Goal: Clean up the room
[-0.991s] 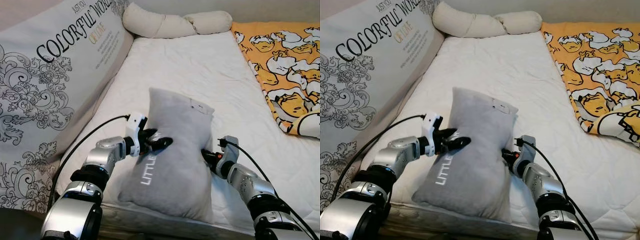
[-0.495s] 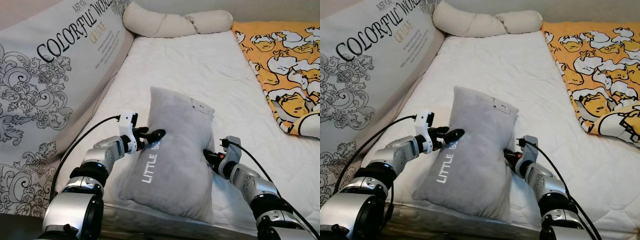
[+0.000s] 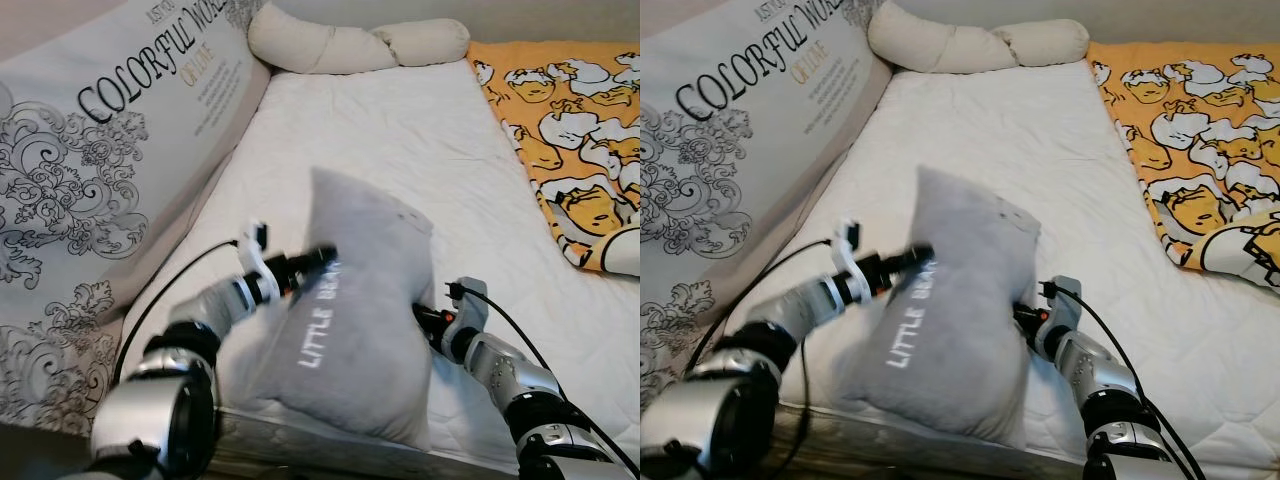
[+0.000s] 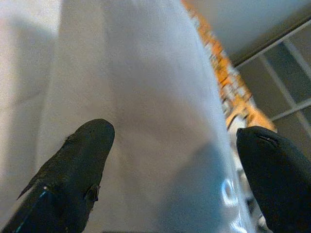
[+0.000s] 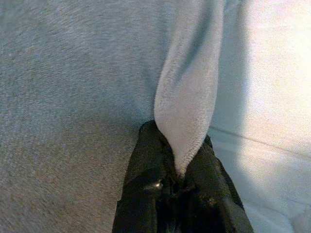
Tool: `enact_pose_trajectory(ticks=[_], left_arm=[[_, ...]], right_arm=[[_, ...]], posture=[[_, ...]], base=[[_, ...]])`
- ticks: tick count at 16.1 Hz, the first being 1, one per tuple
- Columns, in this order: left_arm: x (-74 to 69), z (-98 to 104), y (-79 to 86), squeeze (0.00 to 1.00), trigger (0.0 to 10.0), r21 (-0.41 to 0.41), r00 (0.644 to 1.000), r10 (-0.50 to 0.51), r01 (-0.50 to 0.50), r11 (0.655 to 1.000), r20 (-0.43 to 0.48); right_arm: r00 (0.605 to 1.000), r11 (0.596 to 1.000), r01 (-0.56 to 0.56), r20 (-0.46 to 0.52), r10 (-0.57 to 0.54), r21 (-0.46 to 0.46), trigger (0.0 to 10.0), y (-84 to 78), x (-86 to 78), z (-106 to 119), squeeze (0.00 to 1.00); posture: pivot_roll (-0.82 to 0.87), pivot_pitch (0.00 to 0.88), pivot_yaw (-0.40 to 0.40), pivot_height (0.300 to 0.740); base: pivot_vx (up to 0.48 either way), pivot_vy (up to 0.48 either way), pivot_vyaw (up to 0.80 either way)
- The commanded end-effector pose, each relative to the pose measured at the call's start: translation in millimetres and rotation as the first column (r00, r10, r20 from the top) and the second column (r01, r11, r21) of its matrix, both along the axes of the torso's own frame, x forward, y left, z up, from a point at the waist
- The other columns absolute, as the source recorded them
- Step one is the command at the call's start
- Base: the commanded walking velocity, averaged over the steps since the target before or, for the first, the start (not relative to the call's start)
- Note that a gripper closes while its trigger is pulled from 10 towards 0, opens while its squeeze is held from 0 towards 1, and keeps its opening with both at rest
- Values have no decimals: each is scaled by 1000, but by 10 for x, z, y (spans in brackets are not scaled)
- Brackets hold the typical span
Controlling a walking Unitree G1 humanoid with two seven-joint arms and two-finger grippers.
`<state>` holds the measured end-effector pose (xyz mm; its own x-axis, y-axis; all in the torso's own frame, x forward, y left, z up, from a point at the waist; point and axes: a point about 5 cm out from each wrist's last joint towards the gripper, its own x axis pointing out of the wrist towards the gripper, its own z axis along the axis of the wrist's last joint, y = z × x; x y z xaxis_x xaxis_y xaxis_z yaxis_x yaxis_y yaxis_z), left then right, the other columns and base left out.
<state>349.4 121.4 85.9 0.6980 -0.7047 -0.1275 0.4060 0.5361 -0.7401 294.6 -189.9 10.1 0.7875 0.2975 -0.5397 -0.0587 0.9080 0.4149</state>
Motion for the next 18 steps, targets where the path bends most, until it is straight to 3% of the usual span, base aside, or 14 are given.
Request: enact_pose_trajectory(ticks=[1, 5, 9, 10, 13, 15, 18], left_arm=[[-15, -24, 24, 1000, 10000, 52, 1000, -27, 27, 998, 3], [-72, -91, -68, 1000, 10000, 94, 995, -96, 97, 991, -11], [-152, -147, -226, 1000, 10000, 215, 967, -255, 245, 945, 20], [-162, -185, -222, 0, 5412, 257, 967, -257, 247, 934, 6], [-164, -211, -189, 0, 3725, 284, 974, -228, 215, 934, 14], [-168, -225, -166, 0, 0, 298, 975, -219, 204, 932, 18], [-178, -236, -141, 0, 0, 319, 975, -221, 200, 926, 30]], right_arm=[[999, 1000, 18, -49, -18, -14, 0, -47, -88, -96, 0], [999, 1000, 20, -43, -20, -11, 0, -61, -77, -85, 0], [1000, 1000, -2, 0, 2, -7, 0, 17, -6, -9, 0], [999, 1000, -19, 27, 19, 3, 0, 72, 35, 44, 0], [996, 998, -53, 72, 52, 25, 0, 197, 102, 141, 0], [993, 997, -70, 96, 66, 36, 0, 264, 134, 197, 0], [989, 995, -88, 120, 81, 48, 0, 339, 162, 254, 0]], posture=[[-22, 0, 149, 740], [-27, 0, 151, 740], [-35, 0, 152, 740], [-38, 0, 152, 740], [-52, 0, 156, 740], [-55, 0, 155, 740], [-54, 0, 147, 740]], base=[[0, 0, 0], [0, 0, 0], [0, 0, 0], [0, 0, 0], [0, 0, 0], [0, 0, 0], [0, 0, 0]])
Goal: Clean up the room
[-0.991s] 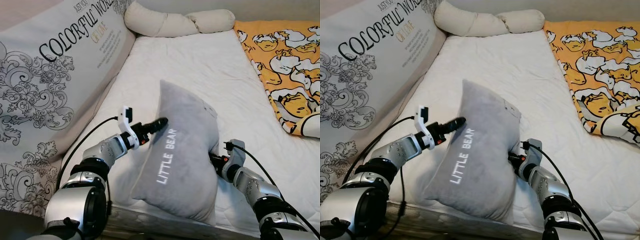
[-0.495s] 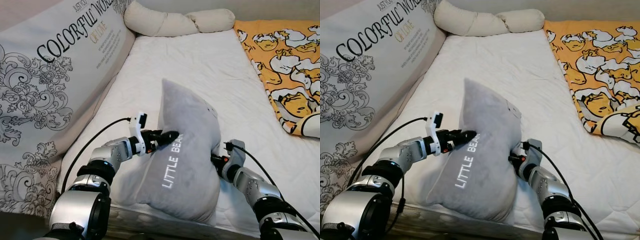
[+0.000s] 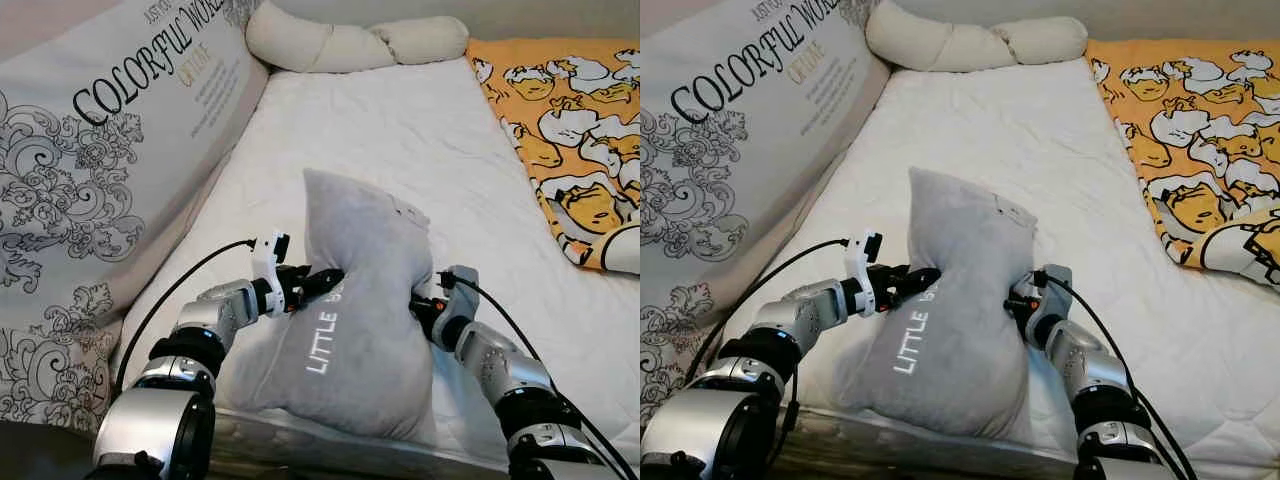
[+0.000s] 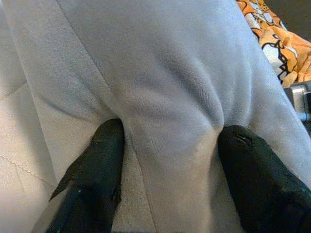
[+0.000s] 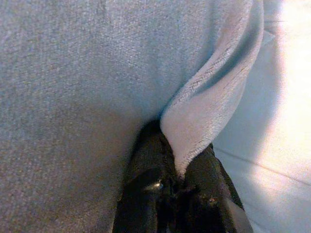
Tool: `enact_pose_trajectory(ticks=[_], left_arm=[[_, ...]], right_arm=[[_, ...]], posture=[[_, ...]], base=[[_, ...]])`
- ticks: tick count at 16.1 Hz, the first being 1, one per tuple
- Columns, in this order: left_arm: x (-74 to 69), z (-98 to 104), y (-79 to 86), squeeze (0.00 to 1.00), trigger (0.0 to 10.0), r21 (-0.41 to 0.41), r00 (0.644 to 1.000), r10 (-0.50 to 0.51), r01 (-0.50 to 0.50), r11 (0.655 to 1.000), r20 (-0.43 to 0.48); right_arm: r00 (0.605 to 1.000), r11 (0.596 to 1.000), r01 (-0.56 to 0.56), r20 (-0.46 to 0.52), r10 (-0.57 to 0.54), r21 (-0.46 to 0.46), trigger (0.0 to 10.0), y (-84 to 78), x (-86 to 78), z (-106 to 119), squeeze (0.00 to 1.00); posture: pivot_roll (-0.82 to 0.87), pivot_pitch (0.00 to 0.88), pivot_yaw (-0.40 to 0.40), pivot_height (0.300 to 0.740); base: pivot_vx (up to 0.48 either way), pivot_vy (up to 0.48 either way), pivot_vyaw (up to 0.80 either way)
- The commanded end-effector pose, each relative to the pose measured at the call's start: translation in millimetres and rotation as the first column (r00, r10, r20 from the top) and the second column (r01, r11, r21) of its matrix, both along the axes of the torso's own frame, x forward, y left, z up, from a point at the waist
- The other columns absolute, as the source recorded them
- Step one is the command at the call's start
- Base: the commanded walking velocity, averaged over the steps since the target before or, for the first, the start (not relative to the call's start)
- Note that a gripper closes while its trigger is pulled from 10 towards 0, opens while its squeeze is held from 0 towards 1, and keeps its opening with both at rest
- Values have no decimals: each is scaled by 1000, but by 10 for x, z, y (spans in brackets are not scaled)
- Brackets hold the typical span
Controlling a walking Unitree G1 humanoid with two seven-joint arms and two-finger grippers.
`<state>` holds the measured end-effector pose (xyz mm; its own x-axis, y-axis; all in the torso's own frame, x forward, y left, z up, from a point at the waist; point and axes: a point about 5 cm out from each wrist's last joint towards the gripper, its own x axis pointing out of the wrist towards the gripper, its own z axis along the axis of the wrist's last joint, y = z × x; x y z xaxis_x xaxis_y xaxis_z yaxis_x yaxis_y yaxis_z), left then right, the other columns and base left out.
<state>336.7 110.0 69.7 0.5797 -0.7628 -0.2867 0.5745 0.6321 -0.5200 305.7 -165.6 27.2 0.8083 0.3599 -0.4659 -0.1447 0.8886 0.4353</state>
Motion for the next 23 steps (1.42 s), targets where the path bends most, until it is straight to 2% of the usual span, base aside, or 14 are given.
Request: enact_pose_trajectory(ticks=[1, 6, 7, 8, 10, 11, 12, 13, 14, 17, 19, 21, 22, 23], left_arm=[[-59, -77, -30, 0, 0, 47, 999, -34, 34, 998, -15], [-39, -38, -36, 0, 0, 79, 999, -12, 8, 997, 41], [-20, -17, -6, 0, 0, 104, 998, 20, -26, 994, 63], [2, 12, 33, 0, 0, 128, 995, 47, -58, 990, 92], [22, 76, 80, 0, 0, 116, 990, 76, -90, 989, 119], [35, 141, 98, 0, 0, 82, 986, 102, -114, 990, 132], [41, 158, 102, 0, 0, 75, 985, 111, -122, 990, 136], [48, 192, 92, 0, 0, 67, 983, 115, -126, 990, 144], [62, 222, 89, 0, 0, 65, 980, 122, -133, 989, 157], [100, 293, 96, 0, 0, 60, 973, 153, -165, 984, 172], [99, 311, 68, 0, 0, 73, 975, 135, -150, 986, 176], [111, 360, 65, 0, 0, 70, 971, 137, -153, 986, 194], [137, 405, 118, 0, 0, 71, 961, 166, -186, 980, 220], [145, 420, 138, 0, 0, 74, 957, 174, -196, 978, 232]], right_arm=[[998, 999, -32, 46, 31, 19, 0, 113, 61, 93, 0], [993, 998, -57, 102, 53, 30, 0, 161, 82, 152, 0], [989, 997, -72, 128, 68, 33, 0, 194, 84, 173, 0], [984, 996, -88, 158, 83, 28, 1608, 229, 102, 210, 0], [972, 995, -104, 210, 101, 0, 2627, 283, 149, 298, 0], [961, 994, -110, 251, 113, -24, 8000, 323, 190, 387, 0], [959, 994, -108, 261, 114, -35, 8000, 332, 202, 408, 0], [958, 995, -102, 268, 101, -10, 10000, 335, 220, 436, 0], [958, 995, -99, 272, 95, 0, 10000, 325, 231, 458, 1000], [958, 997, -79, 276, 77, -6, 10000, 242, 210, 474, 1000], [968, 996, 7, 247, -30, 94, 10000, 135, 166, 468, 1000], [975, 997, 60, 211, -67, 43, 10000, 54, 100, 378, 1000], [960, 996, 49, 279, -28, -68, 10000, 12, 28, 365, 1000], [950, 994, 37, 312, -3, -104, 10000, 8, 3, 376, 1000]], posture=[[-49, 0, 142, 740], [-19, 0, 126, 740], [-4, 0, 119, 740], [-4, 0, 119, 740], [-5, 0, 124, 740], [-3, 0, 112, 740], [-5, 0, 110, 740], [-4, 0, 103, 740], [-7, 0, 98, 740], [-32, 0, 130, 740], [-33, 0, 135, 740], [-29, 0, 136, 740], [-54, 0, 157, 740], [-61, 0, 163, 740]], base=[[0, 0, 0], [0, 0, 0], [0, 0, 0], [0, 0, 0], [0, 0, 0], [0, 0, 0], [0, 0, 0], [0, 0, 0], [0, 0, 0], [0, 0, 0], [0, 0, 0], [0, 0, 0], [0, 0, 0], [0, 0, 0]])
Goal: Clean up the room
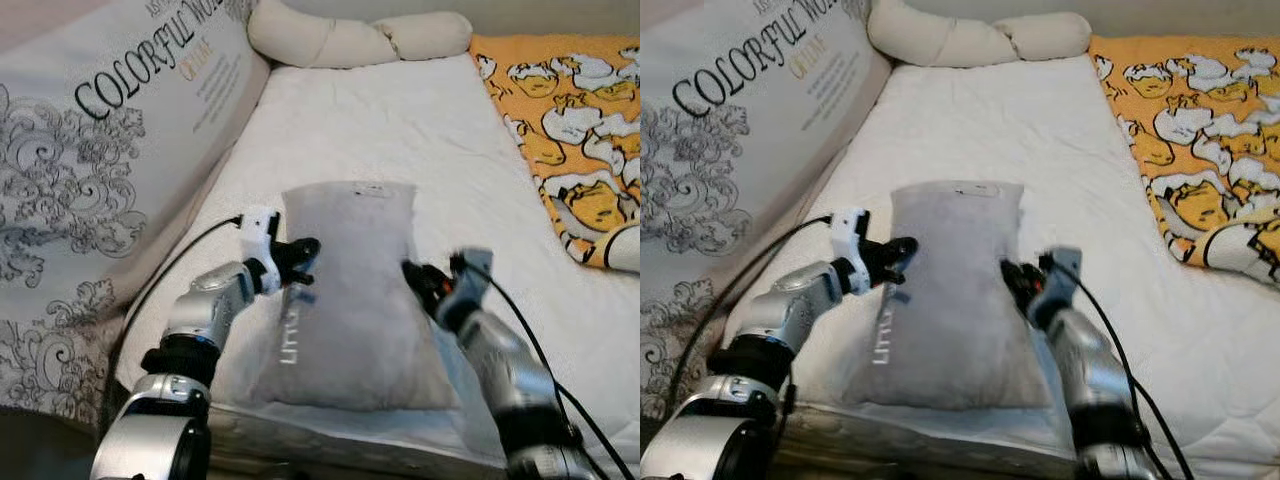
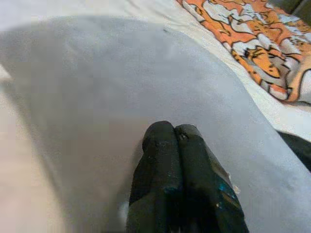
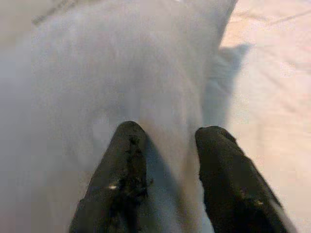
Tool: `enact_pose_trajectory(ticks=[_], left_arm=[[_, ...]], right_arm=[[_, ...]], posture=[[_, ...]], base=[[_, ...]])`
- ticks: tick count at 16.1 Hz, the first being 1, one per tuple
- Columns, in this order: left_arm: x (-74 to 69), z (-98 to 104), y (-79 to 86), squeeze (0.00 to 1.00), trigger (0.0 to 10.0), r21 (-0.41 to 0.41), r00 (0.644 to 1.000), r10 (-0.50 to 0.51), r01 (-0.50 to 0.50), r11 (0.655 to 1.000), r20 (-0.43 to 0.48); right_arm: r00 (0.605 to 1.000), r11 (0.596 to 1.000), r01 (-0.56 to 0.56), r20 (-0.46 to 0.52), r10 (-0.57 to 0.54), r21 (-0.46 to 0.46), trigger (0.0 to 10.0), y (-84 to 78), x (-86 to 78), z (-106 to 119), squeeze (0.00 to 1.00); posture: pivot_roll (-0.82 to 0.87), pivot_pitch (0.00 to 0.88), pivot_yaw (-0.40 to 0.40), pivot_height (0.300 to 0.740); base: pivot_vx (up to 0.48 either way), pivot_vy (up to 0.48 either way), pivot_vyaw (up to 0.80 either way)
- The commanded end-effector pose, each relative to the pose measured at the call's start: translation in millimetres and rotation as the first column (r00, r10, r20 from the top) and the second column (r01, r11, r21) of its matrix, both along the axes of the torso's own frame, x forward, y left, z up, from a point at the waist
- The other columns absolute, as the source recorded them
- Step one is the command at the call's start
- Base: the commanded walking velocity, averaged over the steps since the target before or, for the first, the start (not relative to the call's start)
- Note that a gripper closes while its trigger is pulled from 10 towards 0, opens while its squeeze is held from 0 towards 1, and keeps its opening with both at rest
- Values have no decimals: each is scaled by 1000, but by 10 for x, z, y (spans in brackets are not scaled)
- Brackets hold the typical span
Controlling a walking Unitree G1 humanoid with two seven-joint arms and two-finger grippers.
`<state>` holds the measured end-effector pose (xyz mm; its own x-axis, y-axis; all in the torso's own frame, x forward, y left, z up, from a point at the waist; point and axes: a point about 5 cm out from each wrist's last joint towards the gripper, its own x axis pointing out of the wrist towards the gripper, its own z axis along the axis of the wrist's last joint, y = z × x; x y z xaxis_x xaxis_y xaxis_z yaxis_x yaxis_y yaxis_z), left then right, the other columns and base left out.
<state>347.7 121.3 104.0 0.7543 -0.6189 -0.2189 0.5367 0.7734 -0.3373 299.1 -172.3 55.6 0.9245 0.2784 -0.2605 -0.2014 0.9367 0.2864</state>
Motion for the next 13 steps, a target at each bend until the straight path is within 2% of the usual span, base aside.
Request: enact_pose_trajectory(ticks=[1, 3, 5, 6, 7, 8, 9, 10, 12, 13], left_arm=[[67, 148, 66, 0, 0, 45, 996, 31, -35, 998, 84], [73, 210, 76, 0, 0, 116, 990, 12, -29, 993, 141], [35, 216, 142, 0, 0, 123, 986, 36, -56, 991, 161], [32, 177, 209, 0, 3098, 97, 985, 93, -108, 989, 142], [28, 101, 314, 0, 10000, 131, 979, 159, -176, 976, 128], [16, 80, 335, 404, 10000, 131, 979, 161, -177, 975, 126], [-11, 53, 367, 1000, 10000, 76, 979, 175, -184, 980, 102], [-48, 58, 413, 1000, 10000, -29, 978, 197, -195, 980, 71], [-97, 3, 518, 1000, 10000, -97, 976, 218, -214, 972, 32], [-104, -16, 541, 1000, 10000, -105, 974, 224, -220, 970, 21]], right_arm=[[997, 999, -12, 81, 15, -34, 10000, 14, 0, 126, 1000], [991, 999, 37, 130, -40, 22, 10000, -49, -44, 221, 1000], [985, 997, 73, 156, -78, 36, 10000, -57, -56, 290, 1000], [986, 998, 65, 155, -68, 23, 10000, -45, -52, 293, 1000], [985, 998, 20, 170, -29, 53, 10000, 2, -45, 332, 1000], [984, 997, -12, 179, -1, 70, 10000, 31, -45, 353, 1000], [985, 992, -70, 167, 52, 105, 10000, 85, -49, 370, 1000], [988, 989, -97, 129, 82, 112, 10000, 100, -27, 361, 1000], [996, 984, -37, 85, 23, 172, 10000, 41, 92, 354, 1000], [997, 981, -25, 72, 11, 194, 10000, 35, 117, 350, 1000]], posture=[[-67, 0, 172, 740], [-61, 0, 164, 740], [-55, 0, 152, 740], [-54, 0, 146, 740], [-56, 0, 145, 740], [-56, 0, 145, 740], [-62, 0, 152, 740], [-61, 0, 149, 740], [-48, 0, 130, 740], [-48, 0, 130, 740]], base=[[0, 0, 0], [0, 0, 0], [0, 0, 0], [0, 0, 0], [0, 0, 0], [0, 0, 0], [0, 0, 0], [0, 0, 0], [0, 0, 0], [0, 0, 0]])
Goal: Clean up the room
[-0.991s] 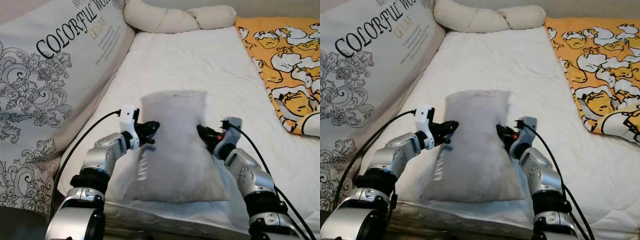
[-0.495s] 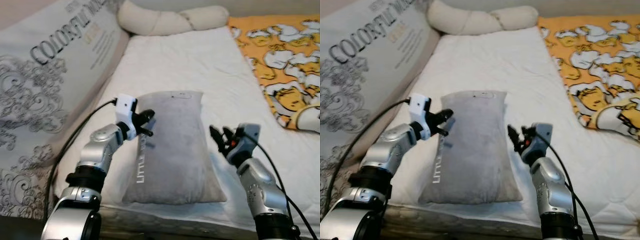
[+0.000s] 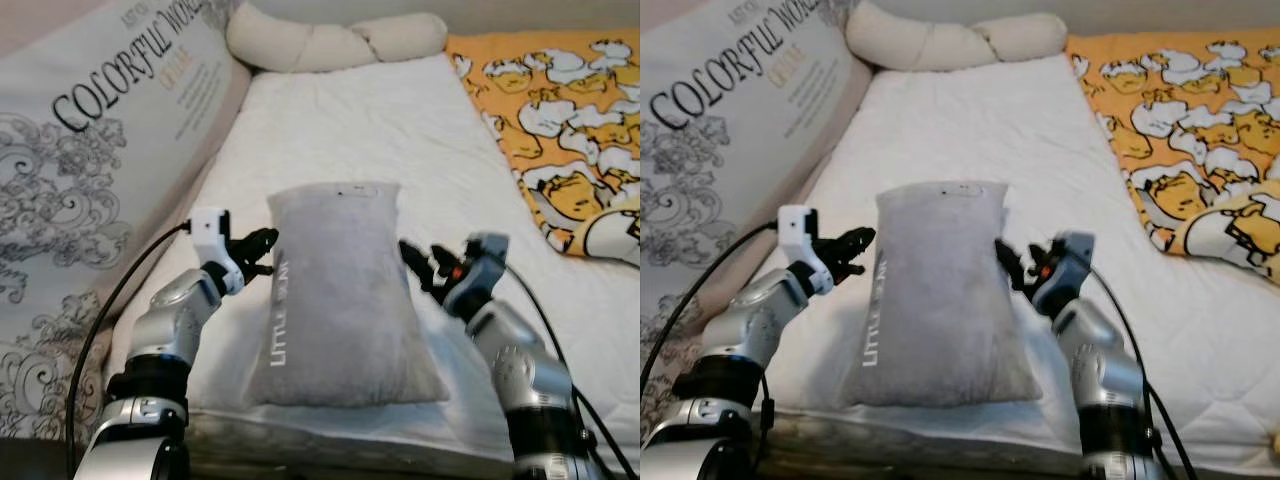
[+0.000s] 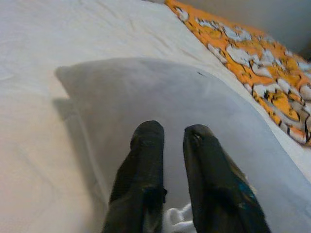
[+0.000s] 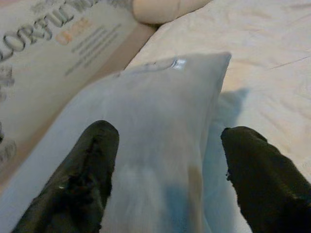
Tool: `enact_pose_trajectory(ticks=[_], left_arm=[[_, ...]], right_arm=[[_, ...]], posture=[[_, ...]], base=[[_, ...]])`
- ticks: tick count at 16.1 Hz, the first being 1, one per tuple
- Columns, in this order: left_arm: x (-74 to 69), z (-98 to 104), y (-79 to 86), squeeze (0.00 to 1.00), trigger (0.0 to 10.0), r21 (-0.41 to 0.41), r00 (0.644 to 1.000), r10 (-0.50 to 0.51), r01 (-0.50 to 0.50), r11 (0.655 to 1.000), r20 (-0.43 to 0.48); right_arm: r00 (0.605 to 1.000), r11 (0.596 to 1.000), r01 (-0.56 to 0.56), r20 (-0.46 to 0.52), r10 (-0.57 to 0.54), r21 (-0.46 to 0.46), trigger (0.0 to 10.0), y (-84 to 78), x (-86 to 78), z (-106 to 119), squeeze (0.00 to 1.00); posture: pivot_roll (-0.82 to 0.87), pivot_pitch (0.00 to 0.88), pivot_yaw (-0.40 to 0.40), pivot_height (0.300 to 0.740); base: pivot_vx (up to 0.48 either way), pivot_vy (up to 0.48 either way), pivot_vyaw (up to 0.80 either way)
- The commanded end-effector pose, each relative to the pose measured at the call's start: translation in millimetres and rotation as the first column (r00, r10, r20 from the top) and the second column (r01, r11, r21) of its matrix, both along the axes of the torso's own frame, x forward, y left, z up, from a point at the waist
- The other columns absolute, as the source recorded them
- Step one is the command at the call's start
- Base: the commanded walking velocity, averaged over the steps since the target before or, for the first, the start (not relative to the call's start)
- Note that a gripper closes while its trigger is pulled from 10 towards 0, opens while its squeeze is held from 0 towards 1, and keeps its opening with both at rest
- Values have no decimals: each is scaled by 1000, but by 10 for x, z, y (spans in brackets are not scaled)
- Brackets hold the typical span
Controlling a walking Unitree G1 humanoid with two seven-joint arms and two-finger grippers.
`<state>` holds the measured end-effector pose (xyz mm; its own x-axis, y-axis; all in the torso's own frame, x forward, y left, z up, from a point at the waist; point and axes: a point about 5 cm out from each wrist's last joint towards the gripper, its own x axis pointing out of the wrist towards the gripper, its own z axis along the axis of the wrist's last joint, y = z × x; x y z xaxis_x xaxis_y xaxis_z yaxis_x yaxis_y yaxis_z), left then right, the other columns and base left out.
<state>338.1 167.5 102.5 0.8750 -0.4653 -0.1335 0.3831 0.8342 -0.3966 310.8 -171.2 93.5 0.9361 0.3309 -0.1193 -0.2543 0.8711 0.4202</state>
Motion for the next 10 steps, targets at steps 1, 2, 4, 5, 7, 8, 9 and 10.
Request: enact_pose_trajectory(ticks=[1, 2, 4, 5, 7, 8, 9, 10], left_arm=[[-31, -73, 124, 1000, 10000, -5, 999, 17, -17, 1000, -32], [-65, -151, 137, 1000, 10000, 9, 998, -7, 7, 1000, -55], [-96, -254, 139, 1000, 10000, 41, 995, -24, 28, 999, -93], [-100, -317, 123, 1000, 10000, 34, 992, -37, 42, 999, -124], [-91, -362, 107, 1000, 10000, 30, 988, -46, 51, 998, -149], [-76, -370, 101, 1000, 10000, 4, 986, -49, 51, 999, -156], [-63, -381, 85, 1000, 10000, -32, 985, -53, 48, 998, -166], [-60, -398, 59, 1000, 10000, -69, 983, -61, 49, 996, -175]], right_arm=[[998, 998, -4, -59, 8, 63, 10000, 20, 51, -61, 1000], [995, 995, -16, -97, 26, 98, 10000, 11, 82, -107, 1000], [989, 990, -12, -141, 33, 144, 10000, -18, 104, -178, 1000], [985, 984, 7, -173, 25, 180, 10000, -49, 135, -238, 1000], [982, 978, 11, -185, 29, 211, 10000, -48, 154, -281, 1000], [981, 965, 5, -190, 47, 263, 10000, -24, 166, -297, 1000], [981, 949, 2, -187, 60, 316, 10000, -9, 176, -304, 1000], [980, 931, 13, -190, 61, 364, 10000, -4, 181, -315, 1000]], posture=[[-48, 0, 121, 740], [-41, 0, 113, 740], [-38, 0, 110, 740], [-37, 0, 110, 740], [-45, 0, 114, 740], [-63, 0, 127, 740], [-75, 0, 136, 740], [-75, 0, 136, 740]], base=[[0, 0, 0], [0, 0, 0], [0, 0, 0], [0, 0, 0], [0, 0, 0], [0, 0, 0], [0, 0, 0], [0, 0, 0]])
